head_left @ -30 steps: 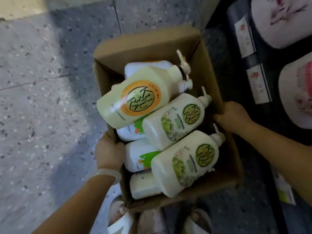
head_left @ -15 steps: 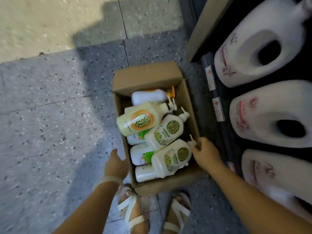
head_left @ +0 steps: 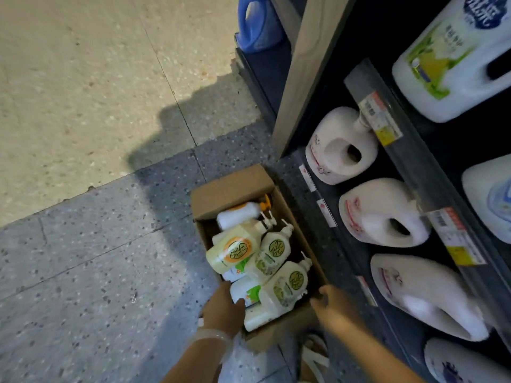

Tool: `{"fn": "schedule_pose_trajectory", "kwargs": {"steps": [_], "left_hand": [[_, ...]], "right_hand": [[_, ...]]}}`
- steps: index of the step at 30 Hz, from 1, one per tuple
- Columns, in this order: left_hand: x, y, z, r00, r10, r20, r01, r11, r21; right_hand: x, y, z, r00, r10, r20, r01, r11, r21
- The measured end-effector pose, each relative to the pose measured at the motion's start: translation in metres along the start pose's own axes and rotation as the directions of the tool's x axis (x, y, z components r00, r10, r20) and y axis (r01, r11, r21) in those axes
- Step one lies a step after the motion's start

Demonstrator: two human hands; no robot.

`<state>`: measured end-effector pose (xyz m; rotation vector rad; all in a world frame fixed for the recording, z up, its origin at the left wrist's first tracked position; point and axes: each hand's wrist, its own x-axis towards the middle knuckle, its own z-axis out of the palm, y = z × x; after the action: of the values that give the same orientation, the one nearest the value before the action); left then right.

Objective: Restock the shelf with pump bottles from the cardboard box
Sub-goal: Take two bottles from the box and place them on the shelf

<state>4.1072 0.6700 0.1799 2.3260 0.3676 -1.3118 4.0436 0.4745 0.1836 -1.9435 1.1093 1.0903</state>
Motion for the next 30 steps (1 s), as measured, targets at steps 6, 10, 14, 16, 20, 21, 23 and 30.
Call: {"fn": "schedule_pose_trajectory", "kwargs": {"steps": [6, 10, 14, 16, 20, 21, 23, 30], "left_hand": [[0.051, 0.015, -0.001, 0.978, 0.187, 0.094, -0.205, 0.951, 0.232], [0.084, 0.021, 0.023, 0.938, 0.297, 0.179, -0.347, 0.821, 0.454], [0.114, 0.025, 0.058, 0.909, 0.365, 0.202, -0.415, 0.750, 0.514], [0.127, 0.031, 0.074, 0.904, 0.393, 0.167, -0.423, 0.769, 0.479], [0.154, 0.035, 0.101, 0.911, 0.409, 0.048, -0.370, 0.760, 0.534], [0.159, 0.035, 0.106, 0.910, 0.414, 0.035, -0.359, 0.740, 0.569], [0.164, 0.033, 0.114, 0.917, 0.399, 0.020, -0.322, 0.708, 0.628], [0.170, 0.042, 0.115, 0.897, 0.417, 0.149, -0.312, 0.355, 0.881]], "right_hand": [[0.038, -0.018, 0.034, 0.997, 0.035, -0.062, -0.023, 0.983, 0.184], [0.069, -0.010, 0.075, 0.996, 0.043, -0.072, -0.015, 0.936, 0.351], [0.102, 0.004, 0.110, 0.975, 0.208, -0.071, -0.120, 0.774, 0.621], [0.117, 0.004, 0.117, 0.937, 0.348, -0.007, -0.224, 0.619, 0.753], [0.149, 0.001, 0.130, 0.888, 0.443, 0.122, -0.349, 0.477, 0.807], [0.153, 0.001, 0.135, 0.886, 0.445, 0.133, -0.352, 0.458, 0.817], [0.159, 0.002, 0.144, 0.888, 0.432, 0.158, -0.355, 0.425, 0.833], [0.167, 0.007, 0.148, 0.864, 0.463, 0.196, -0.400, 0.397, 0.826]]}}
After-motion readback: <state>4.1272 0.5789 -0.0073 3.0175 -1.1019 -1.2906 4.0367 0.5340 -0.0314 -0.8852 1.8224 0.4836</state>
